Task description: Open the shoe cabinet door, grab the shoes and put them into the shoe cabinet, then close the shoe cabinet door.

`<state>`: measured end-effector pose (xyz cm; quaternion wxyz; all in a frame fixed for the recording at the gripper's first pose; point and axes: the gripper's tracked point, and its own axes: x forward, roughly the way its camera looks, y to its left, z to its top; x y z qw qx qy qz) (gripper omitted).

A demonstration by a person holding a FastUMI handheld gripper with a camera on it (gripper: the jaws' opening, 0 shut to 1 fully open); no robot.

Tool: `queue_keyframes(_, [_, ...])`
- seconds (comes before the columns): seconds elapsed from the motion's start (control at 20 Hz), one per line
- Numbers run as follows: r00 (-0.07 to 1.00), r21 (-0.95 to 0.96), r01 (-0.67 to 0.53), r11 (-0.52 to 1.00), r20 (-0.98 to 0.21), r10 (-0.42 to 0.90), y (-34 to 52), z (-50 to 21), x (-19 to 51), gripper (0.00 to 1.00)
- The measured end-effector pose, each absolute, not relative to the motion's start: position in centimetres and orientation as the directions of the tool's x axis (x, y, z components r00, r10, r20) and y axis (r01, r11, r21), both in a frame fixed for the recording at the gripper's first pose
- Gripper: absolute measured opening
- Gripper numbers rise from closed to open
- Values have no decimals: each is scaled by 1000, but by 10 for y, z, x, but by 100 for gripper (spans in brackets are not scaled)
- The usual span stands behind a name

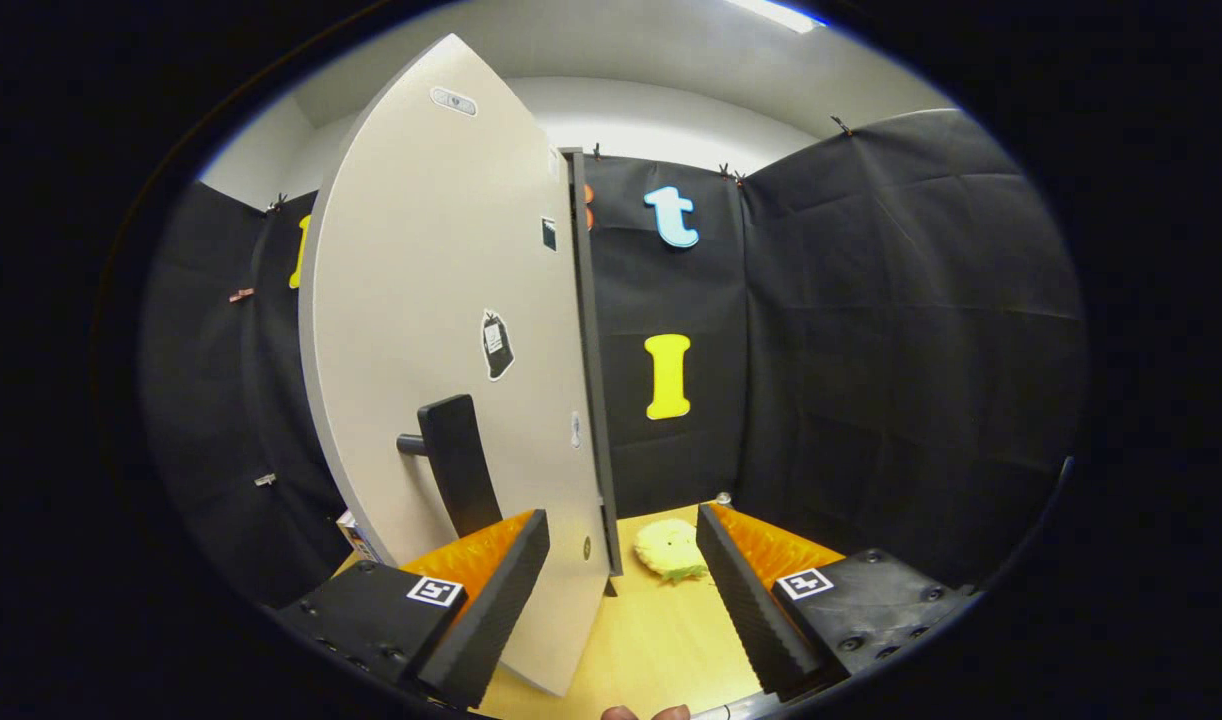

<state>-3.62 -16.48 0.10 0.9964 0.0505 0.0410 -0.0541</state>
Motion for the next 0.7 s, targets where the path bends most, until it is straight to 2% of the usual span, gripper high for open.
queue_keyframes(0.45, [990,133,-66,989,-118,81,-51,-13,6,98])
queue_keyframes(0.7, [993,129,-53,990,-96,66,-42,-7,12,98])
